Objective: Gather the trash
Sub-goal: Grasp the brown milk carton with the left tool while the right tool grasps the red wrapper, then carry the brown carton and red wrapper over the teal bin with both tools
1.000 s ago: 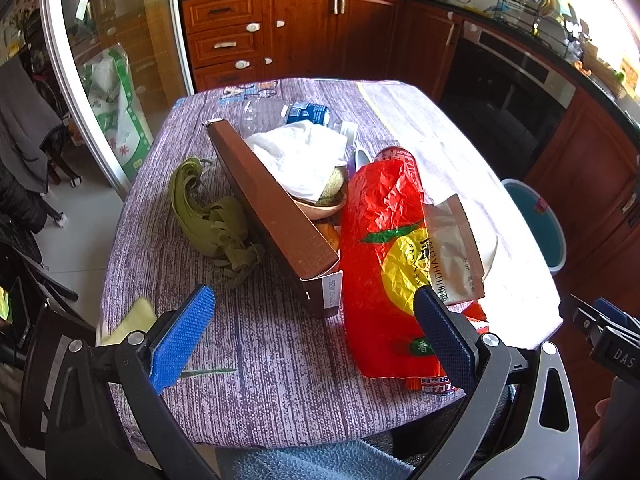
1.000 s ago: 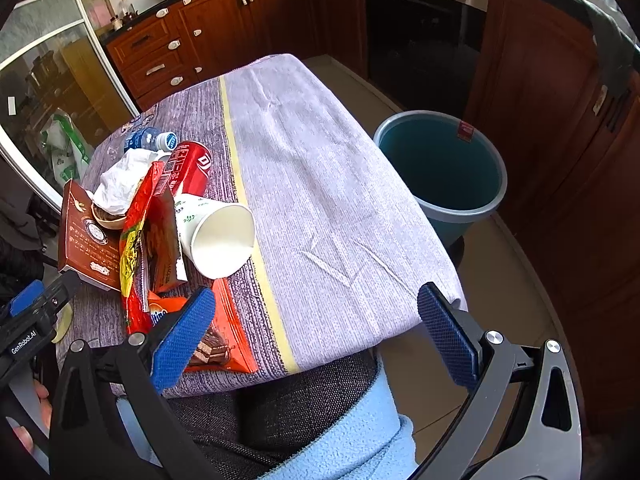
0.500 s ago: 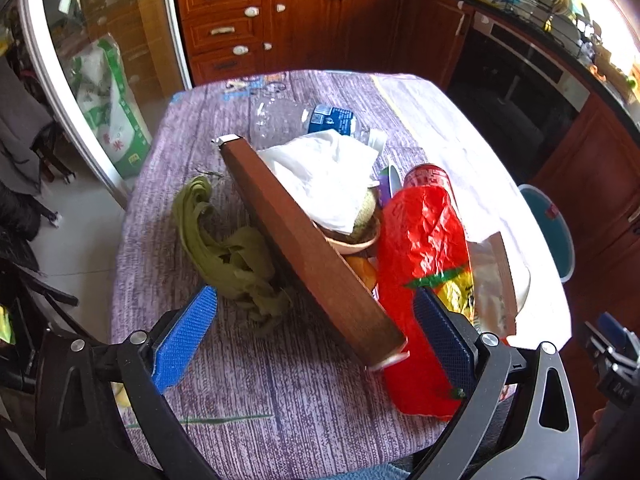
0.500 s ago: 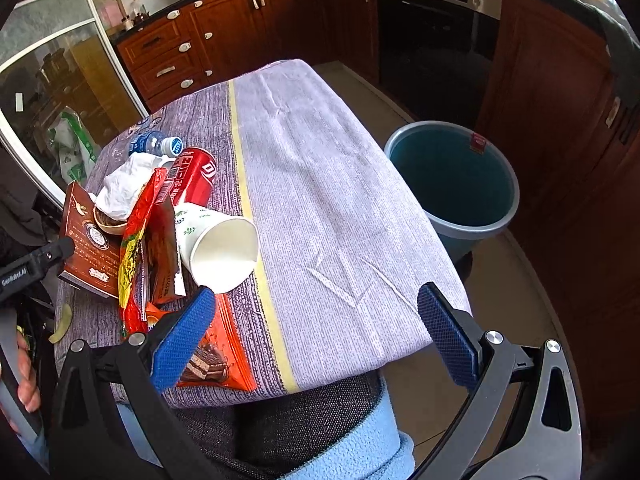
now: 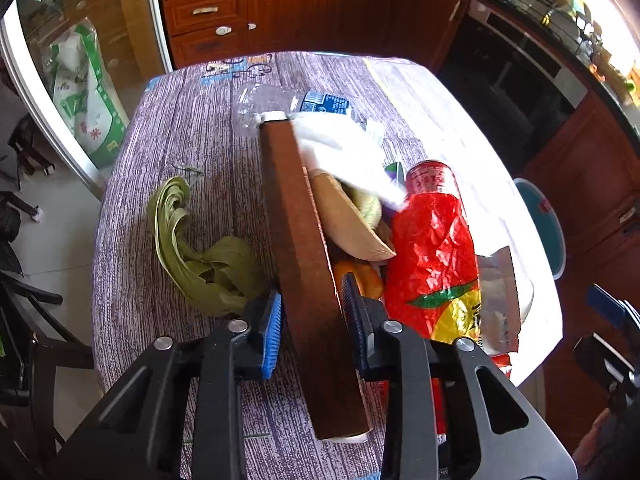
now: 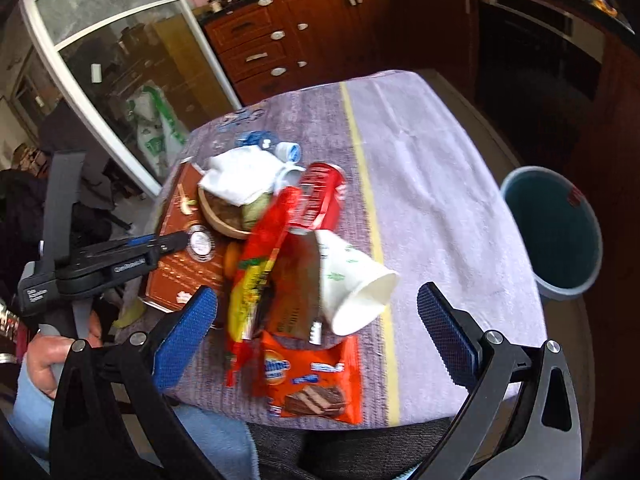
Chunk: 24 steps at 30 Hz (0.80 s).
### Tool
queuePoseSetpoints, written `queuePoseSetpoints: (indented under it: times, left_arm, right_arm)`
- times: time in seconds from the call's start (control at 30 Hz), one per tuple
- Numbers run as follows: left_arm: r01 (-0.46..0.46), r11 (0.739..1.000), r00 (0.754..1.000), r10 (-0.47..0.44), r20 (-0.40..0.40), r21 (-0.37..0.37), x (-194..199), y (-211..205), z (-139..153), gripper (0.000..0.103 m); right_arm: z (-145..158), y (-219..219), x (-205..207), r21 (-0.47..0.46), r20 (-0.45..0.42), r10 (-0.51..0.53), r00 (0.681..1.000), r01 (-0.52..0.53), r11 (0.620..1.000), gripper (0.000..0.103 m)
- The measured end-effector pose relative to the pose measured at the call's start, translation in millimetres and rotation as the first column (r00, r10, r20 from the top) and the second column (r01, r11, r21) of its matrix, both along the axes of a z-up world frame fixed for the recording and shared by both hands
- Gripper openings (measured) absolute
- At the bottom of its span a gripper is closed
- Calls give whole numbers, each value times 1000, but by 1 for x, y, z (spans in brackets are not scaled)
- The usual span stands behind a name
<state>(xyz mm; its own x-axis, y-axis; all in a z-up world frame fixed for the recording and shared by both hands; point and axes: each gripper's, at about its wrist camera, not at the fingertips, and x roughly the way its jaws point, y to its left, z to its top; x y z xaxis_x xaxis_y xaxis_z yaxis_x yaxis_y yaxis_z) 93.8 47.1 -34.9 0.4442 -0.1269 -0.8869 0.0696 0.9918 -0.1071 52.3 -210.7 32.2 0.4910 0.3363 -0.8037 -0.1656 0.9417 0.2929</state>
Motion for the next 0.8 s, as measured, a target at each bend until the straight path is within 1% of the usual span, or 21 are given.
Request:
queuePoseSetpoints:
  times: [0.03,0.1,0.13,0.2,0.27,0.3,0.37,0.4,0.43,0.47,0.5,0.53,0.63,0.8]
  left_arm:
    - [-1,1000,1000,1,-7,0,0,3,-1,28]
    - [0,1000,1000,0,-13,9,-1,6,-2,29]
    - [1,1000,1000,-1,-15,10,-1,8,-3,29]
    - [2,1000,1000,-2,-16,10,0,10,-4,30]
    - [8,1000,999,-8,-36,0,3,12,-8,30]
    - [14,1000,998,-15,-64,-14,5,12,-13,30]
    - [28,999,996,-31,-86,-32,6,10,-20,30]
    - [33,999,996,-35,-82,-28,6,8,-23,30]
    - [33,999,997,-34,-68,-22,3,6,-23,28]
    - [34,999,998,-34,-52,-16,1,4,-21,27]
    - [30,1000,999,-30,-31,-2,-2,3,-17,26]
    - [25,1000,1000,-25,-12,6,-5,4,-12,24]
    - [2,1000,999,-2,44,8,-13,13,8,23]
    - [-29,999,989,27,147,15,-27,24,53,23]
  right_arm:
    - [0,10,2,16,-5,40,999,-40,999,92]
    - [-7,27,8,46,-48,106,993,-104,994,71]
    - [-13,33,12,54,-81,123,989,-119,991,68]
    - [-28,41,21,67,-149,134,980,-125,990,67]
    - [-42,48,28,91,-201,150,968,-134,987,67]
    - [-47,51,30,101,-217,159,963,-140,985,67]
    - [-56,60,35,112,-236,178,955,-156,981,67]
    - [-60,64,38,114,-238,186,953,-163,980,58]
    - [-63,67,40,124,-241,193,951,-167,978,47]
    - [-67,69,42,145,-257,201,945,-168,975,16]
    - [-71,70,44,181,-277,211,937,-165,970,9]
    - [-71,70,44,208,-279,217,936,-162,965,9]
    - [-59,73,42,226,-242,236,941,-182,957,8]
    - [-20,66,37,268,-134,244,960,-202,942,6]
